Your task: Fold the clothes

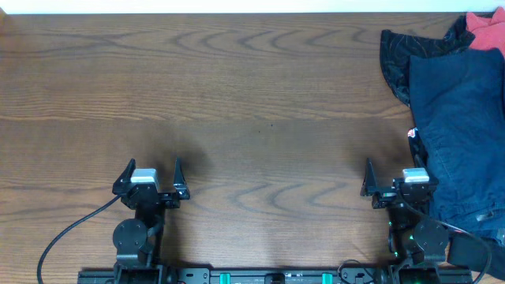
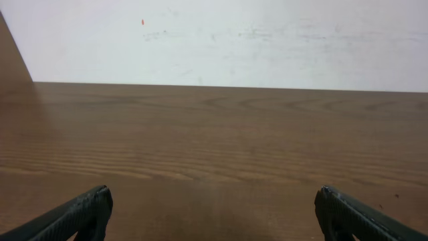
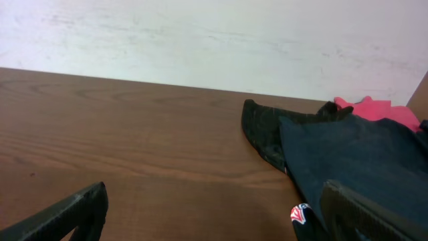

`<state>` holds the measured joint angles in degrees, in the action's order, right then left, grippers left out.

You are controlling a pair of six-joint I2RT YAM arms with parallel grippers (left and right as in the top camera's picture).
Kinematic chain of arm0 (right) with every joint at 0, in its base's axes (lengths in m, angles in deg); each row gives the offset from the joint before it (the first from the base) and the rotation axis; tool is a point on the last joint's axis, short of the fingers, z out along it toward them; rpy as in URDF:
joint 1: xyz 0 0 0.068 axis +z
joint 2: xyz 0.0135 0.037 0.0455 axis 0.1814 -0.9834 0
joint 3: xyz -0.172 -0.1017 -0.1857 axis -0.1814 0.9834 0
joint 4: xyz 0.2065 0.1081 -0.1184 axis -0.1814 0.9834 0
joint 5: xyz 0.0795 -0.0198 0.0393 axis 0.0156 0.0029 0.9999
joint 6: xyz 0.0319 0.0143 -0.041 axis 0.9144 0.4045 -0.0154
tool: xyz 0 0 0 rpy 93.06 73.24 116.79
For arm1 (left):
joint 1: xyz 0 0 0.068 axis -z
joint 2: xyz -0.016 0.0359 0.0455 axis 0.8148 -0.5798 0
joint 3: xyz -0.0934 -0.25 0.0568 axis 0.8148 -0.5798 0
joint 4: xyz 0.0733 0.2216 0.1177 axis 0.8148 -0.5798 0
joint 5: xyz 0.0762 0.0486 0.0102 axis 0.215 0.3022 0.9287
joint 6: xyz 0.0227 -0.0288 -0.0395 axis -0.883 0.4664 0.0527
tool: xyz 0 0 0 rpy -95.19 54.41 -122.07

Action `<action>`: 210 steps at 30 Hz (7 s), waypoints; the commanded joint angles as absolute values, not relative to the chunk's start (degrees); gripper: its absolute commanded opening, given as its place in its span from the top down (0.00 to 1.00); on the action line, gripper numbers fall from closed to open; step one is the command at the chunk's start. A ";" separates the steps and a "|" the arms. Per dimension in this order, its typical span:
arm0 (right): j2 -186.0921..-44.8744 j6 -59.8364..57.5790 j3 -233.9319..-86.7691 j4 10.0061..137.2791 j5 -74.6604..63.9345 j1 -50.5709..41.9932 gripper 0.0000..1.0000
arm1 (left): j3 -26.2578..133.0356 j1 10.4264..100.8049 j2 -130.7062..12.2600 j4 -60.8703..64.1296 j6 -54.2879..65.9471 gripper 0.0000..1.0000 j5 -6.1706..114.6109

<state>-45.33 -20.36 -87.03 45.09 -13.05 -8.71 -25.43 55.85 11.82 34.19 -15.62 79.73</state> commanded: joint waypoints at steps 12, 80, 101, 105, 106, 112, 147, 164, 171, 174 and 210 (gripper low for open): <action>-45.09 -21.11 -86.79 45.11 -13.13 -8.26 0.01 | -26.26 55.60 12.19 31.69 -15.38 0.02 81.93; -102.77 -11.38 -130.57 76.56 -18.09 -15.21 0.01 | 4.65 55.60 -23.63 6.84 -4.54 0.02 77.74; -141.85 -10.94 -140.03 66.92 -37.63 -23.05 0.39 | 10.11 55.60 -39.15 2.06 -3.47 0.02 77.76; -142.05 -10.26 -140.03 67.03 -37.63 -24.58 0.83 | 10.11 55.60 -39.13 2.06 -3.47 0.02 77.76; -141.81 -10.09 -140.03 67.01 -37.63 -24.78 0.93 | 10.11 55.60 -39.15 2.06 -3.47 0.02 77.76; -136.32 -10.16 -141.24 68.25 -33.92 -24.71 0.99 | 10.11 55.60 -39.13 2.06 -3.47 0.02 77.76; -127.06 9.30 -145.35 98.48 -36.63 22.08 0.76 | 10.11 55.60 -39.19 3.45 3.52 0.02 74.50; -116.65 17.27 -145.35 103.47 -32.45 6.19 0.46 | 9.96 62.31 -62.49 22.05 11.92 0.02 43.66; -114.34 15.53 -145.35 103.79 -30.73 -0.74 0.44 | 9.96 77.42 -74.42 30.93 18.78 0.02 43.05; -113.55 15.50 -145.35 104.12 -30.73 -1.35 0.44 | 9.96 83.19 -78.75 37.40 20.07 0.02 45.06; -112.48 13.14 -145.35 104.76 -30.97 -2.59 0.37 | 35.05 48.17 -70.49 -15.06 -1.61 0.02 58.37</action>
